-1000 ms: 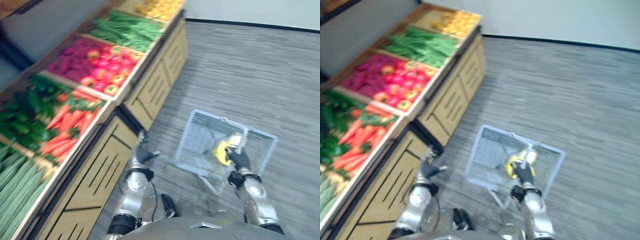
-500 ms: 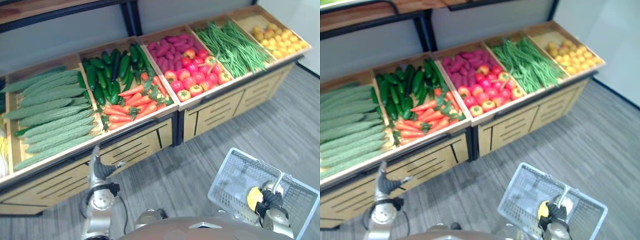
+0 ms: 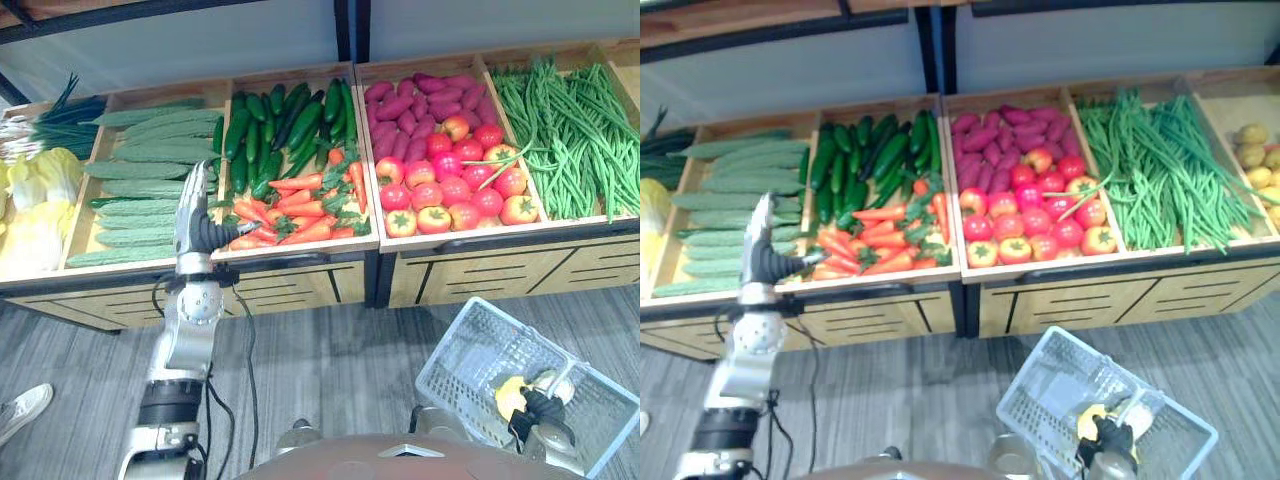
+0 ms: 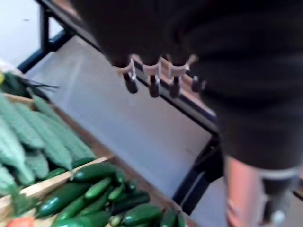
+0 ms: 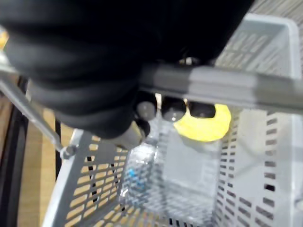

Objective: Pick vegetable in the basket

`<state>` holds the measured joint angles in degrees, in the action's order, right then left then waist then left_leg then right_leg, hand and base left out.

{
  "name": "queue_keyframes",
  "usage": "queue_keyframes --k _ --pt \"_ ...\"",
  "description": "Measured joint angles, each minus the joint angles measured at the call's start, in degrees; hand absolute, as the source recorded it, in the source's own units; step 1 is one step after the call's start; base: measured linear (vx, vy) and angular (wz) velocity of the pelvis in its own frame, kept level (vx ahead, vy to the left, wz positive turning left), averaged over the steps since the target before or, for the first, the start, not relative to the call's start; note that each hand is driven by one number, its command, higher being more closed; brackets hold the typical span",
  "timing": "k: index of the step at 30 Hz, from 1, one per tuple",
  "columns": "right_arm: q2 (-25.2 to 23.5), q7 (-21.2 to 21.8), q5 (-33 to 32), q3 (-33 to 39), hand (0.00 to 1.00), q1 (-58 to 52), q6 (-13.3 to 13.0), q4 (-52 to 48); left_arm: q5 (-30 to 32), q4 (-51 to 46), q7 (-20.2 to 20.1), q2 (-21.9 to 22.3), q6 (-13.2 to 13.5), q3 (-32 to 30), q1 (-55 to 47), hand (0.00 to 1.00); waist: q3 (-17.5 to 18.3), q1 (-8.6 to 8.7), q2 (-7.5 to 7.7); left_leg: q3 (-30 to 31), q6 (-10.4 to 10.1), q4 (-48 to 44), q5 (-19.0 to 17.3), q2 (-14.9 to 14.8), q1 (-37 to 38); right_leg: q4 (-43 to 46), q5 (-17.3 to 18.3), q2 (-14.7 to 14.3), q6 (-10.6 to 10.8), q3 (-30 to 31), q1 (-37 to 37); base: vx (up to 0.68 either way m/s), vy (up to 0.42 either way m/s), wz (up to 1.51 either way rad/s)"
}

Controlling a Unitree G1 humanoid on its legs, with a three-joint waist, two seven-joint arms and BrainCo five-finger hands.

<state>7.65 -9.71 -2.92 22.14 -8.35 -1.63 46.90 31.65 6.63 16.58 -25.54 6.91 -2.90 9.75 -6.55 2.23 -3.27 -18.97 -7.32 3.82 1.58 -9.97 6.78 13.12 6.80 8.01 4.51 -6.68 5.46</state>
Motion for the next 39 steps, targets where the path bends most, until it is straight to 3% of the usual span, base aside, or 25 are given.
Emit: queue_keyframes --k 3,7,10,17,23,28,29,32,36,39 --pt "-0.6 0.4 1.1 -1.2 1.00 0.1 0.0 -1.3 3.0 5.6 0.0 -1.4 -0.9 1.4 3.7 0.00 -0.4 0.76 0.24 -1.4 0.5 -0.2 -0.7 0.6 -1.8 -4.4 -3.1 0.1 0.8 1.2 0.7 -0.05 0.081 -0.27" --pt "-1.0 0.3 1.6 -3.3 1.00 2.8 -0.7 -4.1 6.2 12.1 0.0 -4.5 -2.9 4.3 12.0 0.00 -4.9 1.71 1.52 -4.0 0.9 -2.4 -1.9 1.6 -7.7 -9.6 -7.9 1.1 2.1 4.5 5.1 -0.12 0.045 -0.28" --pt "-0.8 -0.7 1.6 -3.3 1.00 4.4 -0.9 -5.1 8.0 15.7 0.0 -4.5 -3.8 5.7 15.8 0.00 -7.3 2.46 0.82 -5.5 1.1 -3.0 -1.7 1.9 -9.5 -12.4 -10.7 1.1 2.2 6.3 6.3 -0.07 0.005 -0.24" --pt "-0.8 -2.0 1.4 -4.7 1.00 6.5 -1.4 -6.7 8.4 20.6 -0.3 -5.5 -4.2 9.8 22.1 0.00 -10.8 3.35 0.02 -7.6 1.1 -3.5 -1.7 1.2 -11.3 -12.8 -12.1 0.0 1.8 8.7 9.1 -0.01 -0.015 -0.18" --pt "-0.7 -3.5 -0.3 -5.8 1.00 9.5 -2.0 -10.1 8.4 28.5 -0.1 -6.9 -4.6 12.9 30.9 0.00 -16.0 3.15 0.78 -8.9 1.4 -4.8 -1.3 1.1 -15.4 -13.3 -14.3 0.3 2.1 10.2 13.1 -0.06 -0.030 -0.06" --pt "-0.9 -4.8 -0.9 -7.3 1.00 9.9 -2.4 -13.8 8.4 30.6 -0.3 -9.0 -4.5 13.6 36.1 0.00 -17.4 1.00 1.33 -9.4 1.4 -5.0 -0.3 0.7 -19.3 -14.8 -16.3 0.3 2.2 10.7 16.2 -0.05 -0.021 0.04" --pt "-1.2 -5.0 -1.0 -7.4 1.00 9.9 -2.6 -15.0 8.4 31.4 -0.4 -9.3 -4.7 13.6 37.4 1.00 -18.1 0.46 1.73 -9.8 1.1 -4.9 -0.4 0.4 -20.2 -14.9 -16.6 0.3 2.2 10.7 16.9 -0.10 -0.030 0.06" --pt "-2.0 -5.9 -1.5 -7.6 1.00 9.9 -3.2 -17.2 8.5 31.5 0.4 -10.3 -4.8 13.0 39.7 1.00 -18.7 -0.20 2.72 -14.1 1.4 -4.3 1.2 -0.7 -22.7 -14.9 -17.2 0.2 2.0 10.7 20.0 -0.08 -0.037 0.14" --pt "-3.4 -6.0 -2.5 -9.5 1.00 10.2 -3.9 -19.0 10.6 33.0 1.7 -10.3 -8.4 9.3 47.1 1.00 -20.5 0.61 5.98 -16.4 1.2 -1.7 4.3 -0.6 -23.4 -15.0 -18.3 0.0 2.8 11.0 22.3 -0.06 -0.015 -0.03" --pt "-3.3 -6.0 -2.6 -9.5 1.00 10.1 -4.1 -19.1 10.6 32.9 1.5 -10.2 -8.8 8.2 47.9 1.00 -20.5 1.31 6.11 -17.0 1.4 -0.8 5.0 -0.6 -22.6 -15.1 -18.6 -0.3 3.1 11.3 22.1 0.01 -0.009 -0.10"
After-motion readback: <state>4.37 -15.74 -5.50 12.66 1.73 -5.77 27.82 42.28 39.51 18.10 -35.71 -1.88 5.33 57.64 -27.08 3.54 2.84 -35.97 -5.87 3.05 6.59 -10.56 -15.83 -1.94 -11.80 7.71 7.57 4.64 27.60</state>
